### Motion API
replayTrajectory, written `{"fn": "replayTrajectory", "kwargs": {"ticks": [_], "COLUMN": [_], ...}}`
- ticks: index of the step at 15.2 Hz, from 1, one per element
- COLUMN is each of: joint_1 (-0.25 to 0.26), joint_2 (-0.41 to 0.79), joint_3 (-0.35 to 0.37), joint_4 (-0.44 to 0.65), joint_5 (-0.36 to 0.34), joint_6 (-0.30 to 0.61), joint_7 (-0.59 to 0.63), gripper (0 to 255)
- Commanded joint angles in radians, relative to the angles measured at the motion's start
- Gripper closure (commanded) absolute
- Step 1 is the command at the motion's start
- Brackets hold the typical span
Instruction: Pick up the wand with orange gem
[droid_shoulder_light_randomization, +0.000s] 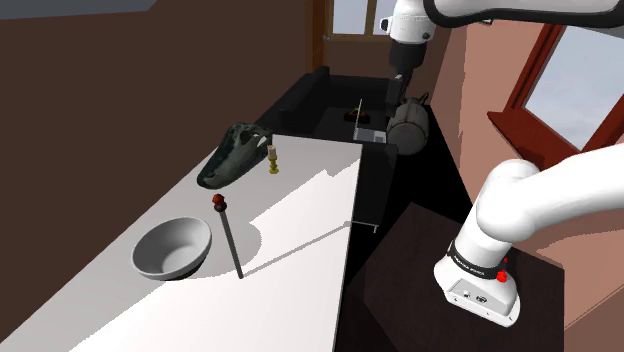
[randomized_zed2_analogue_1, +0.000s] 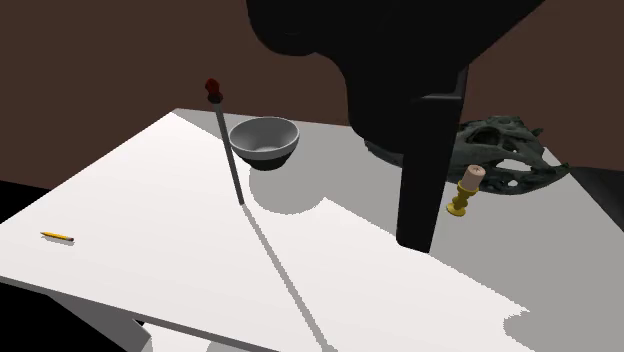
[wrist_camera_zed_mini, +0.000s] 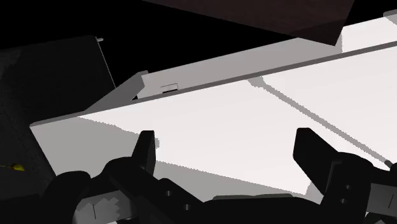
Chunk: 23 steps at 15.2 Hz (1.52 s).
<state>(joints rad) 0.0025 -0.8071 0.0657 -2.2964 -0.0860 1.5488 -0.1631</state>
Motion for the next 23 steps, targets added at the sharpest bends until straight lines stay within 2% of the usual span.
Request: {"fn": "replayTrajectory", "kwargs": {"ticks": [1,13,18,23], "joint_1": [0.000,0.060,0.075,0.090], "joint_2": [0.000,0.268,0.410,0.572], "joint_3": [0.000,0.212,0.298,0.381], "joint_4": [0.000,0.132,0.231,0.357], "joint_5": [0.000,0.131,0.148,0.133], "joint_6": [0.000,0.102,0.137,0.160], "joint_7": [0.000,0.226,0.321,0.424], "gripper": [0,0,0,0]}}
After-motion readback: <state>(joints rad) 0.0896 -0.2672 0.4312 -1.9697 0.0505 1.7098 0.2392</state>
